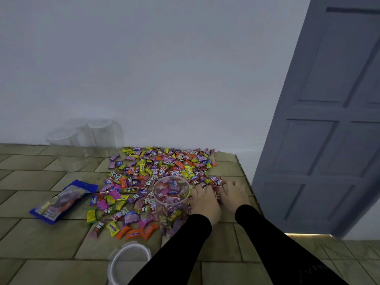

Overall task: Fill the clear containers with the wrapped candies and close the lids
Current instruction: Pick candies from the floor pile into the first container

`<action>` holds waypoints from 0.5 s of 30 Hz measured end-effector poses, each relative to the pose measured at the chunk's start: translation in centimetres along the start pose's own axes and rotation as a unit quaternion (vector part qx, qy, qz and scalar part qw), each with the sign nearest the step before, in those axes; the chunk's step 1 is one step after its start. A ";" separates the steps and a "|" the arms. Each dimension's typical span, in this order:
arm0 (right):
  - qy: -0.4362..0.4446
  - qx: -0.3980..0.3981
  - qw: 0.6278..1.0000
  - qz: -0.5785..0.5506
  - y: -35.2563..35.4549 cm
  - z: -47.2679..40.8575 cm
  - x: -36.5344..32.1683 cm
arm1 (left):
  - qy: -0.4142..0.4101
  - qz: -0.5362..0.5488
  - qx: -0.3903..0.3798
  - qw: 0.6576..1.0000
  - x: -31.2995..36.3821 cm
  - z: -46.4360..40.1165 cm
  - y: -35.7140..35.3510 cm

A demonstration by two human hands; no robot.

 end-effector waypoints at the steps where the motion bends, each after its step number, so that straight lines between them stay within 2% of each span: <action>1: -0.001 -0.002 1.000 0.008 -0.2 0.0 0.1 | 0.012 -0.023 0.005 1.000 -0.4 -0.2 -0.8; 3: 0.018 0.003 0.999 0.033 -0.4 0.2 -0.2 | 0.013 -0.054 0.077 0.995 -0.7 -0.7 -1.0; 9: 0.070 -0.025 0.993 0.096 -2.4 -0.4 -0.4 | 0.000 -0.132 0.110 0.985 -1.4 -3.0 -4.1; 15: 0.106 -0.070 0.990 0.061 -4.3 -2.5 -0.6 | 0.010 -0.137 0.102 0.985 -2.6 -4.6 -5.8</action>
Point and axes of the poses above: each hand's wrist, its own z-axis away from the middle knuckle, its own y-axis out of the back of the hand, x = y × z, the point moved 9 cm from there along -z, towards the middle knuckle, and after that the axes turned 5 degrees about -z, right-handed, at the moved point
